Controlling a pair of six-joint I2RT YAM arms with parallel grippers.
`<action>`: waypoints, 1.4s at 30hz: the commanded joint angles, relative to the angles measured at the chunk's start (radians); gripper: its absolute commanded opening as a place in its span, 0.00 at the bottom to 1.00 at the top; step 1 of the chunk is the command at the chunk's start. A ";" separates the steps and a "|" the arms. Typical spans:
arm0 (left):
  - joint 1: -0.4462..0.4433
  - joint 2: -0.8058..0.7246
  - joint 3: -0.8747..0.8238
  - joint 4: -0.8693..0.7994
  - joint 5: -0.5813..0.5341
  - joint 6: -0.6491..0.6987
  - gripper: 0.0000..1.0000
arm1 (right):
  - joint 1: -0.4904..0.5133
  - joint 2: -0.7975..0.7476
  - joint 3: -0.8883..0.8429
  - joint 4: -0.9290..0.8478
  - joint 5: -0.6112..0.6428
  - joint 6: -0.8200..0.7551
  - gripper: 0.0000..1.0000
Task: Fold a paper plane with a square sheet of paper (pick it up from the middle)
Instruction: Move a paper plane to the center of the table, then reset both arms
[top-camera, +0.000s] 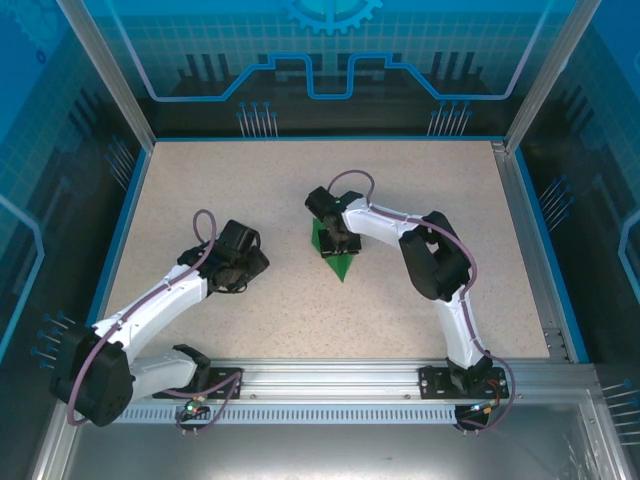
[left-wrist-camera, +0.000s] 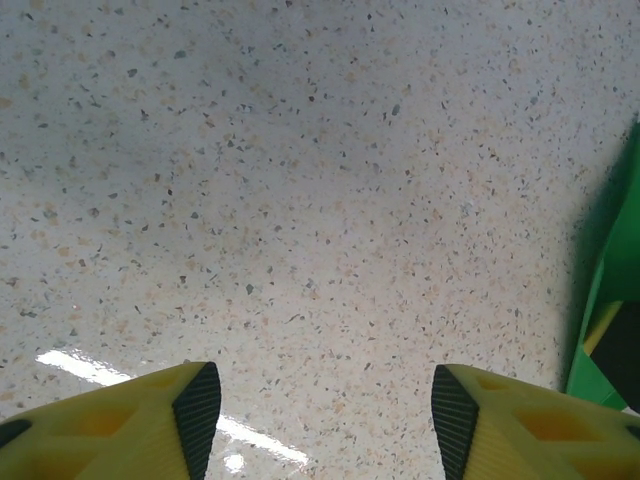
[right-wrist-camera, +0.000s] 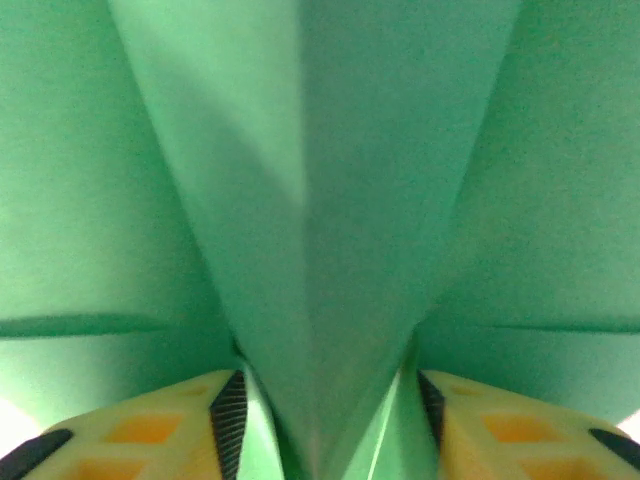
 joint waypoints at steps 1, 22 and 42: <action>0.009 -0.009 0.006 0.020 0.010 0.053 0.63 | -0.007 -0.103 -0.010 -0.021 -0.006 -0.020 0.53; 0.011 -0.125 0.006 0.029 -0.497 0.301 0.99 | -0.181 -0.952 -0.583 0.207 0.586 -0.158 0.75; 0.267 0.197 -0.237 0.976 -0.424 0.869 0.99 | -0.618 -0.778 -1.162 1.373 0.056 -0.629 0.88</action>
